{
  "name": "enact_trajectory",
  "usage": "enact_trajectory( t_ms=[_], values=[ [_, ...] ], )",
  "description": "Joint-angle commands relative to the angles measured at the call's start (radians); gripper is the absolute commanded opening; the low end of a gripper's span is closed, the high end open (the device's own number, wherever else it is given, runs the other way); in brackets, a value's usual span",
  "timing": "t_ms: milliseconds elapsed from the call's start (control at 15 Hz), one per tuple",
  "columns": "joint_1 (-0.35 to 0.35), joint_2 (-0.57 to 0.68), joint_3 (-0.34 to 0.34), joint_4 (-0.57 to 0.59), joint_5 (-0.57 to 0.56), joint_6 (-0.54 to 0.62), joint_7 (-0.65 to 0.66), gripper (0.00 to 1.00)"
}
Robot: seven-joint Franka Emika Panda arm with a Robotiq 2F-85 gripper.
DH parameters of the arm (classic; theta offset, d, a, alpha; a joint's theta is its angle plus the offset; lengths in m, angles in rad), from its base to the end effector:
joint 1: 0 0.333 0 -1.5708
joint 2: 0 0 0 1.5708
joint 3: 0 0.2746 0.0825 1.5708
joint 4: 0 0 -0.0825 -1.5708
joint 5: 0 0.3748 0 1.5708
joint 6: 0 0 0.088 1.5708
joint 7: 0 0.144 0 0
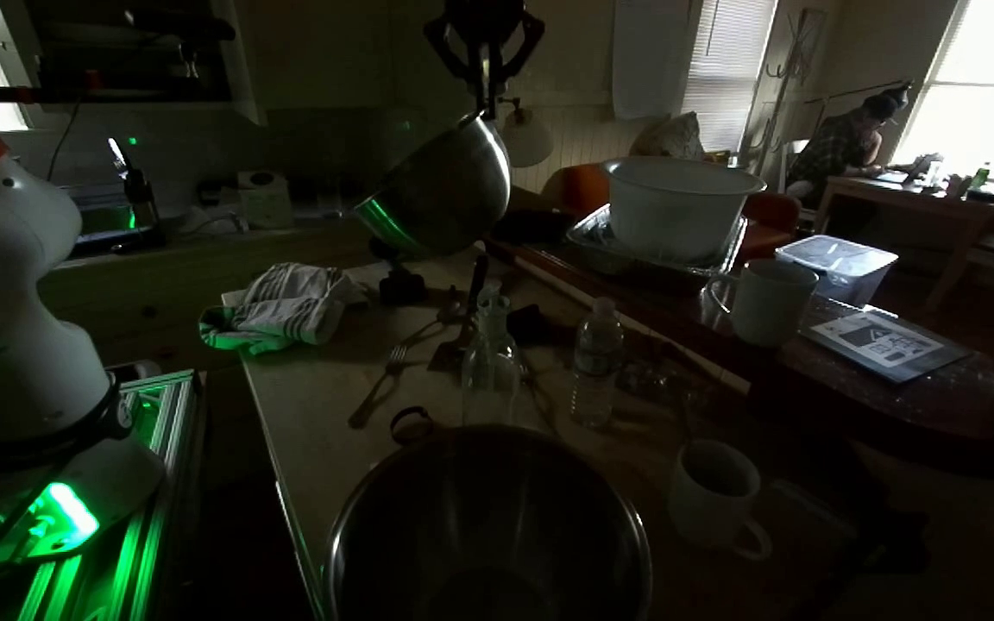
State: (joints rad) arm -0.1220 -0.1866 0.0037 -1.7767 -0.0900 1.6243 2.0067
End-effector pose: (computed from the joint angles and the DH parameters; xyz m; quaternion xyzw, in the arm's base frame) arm 0.4944 -0.0712 0.5531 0.4875 -0.8718 0.0467 0.0127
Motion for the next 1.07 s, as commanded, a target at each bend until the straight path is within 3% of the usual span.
enact_trajectory(
  t_ms=[0,267,333,467,1000],
  values=[
    [0.010,0.003,-0.010,-0.005,-0.005,-0.003,-0.004,0.09],
    [0.008,-0.001,-0.013,-0.007,-0.007,-0.002,-0.011,0.09],
    [0.008,-0.007,-0.013,-0.017,-0.006,0.011,-0.010,0.02],
    [0.020,0.010,-0.001,-0.019,-0.008,0.023,-0.009,0.02],
    [0.129,0.086,0.078,-0.054,-0.006,0.018,-0.112,0.02]
  ],
)
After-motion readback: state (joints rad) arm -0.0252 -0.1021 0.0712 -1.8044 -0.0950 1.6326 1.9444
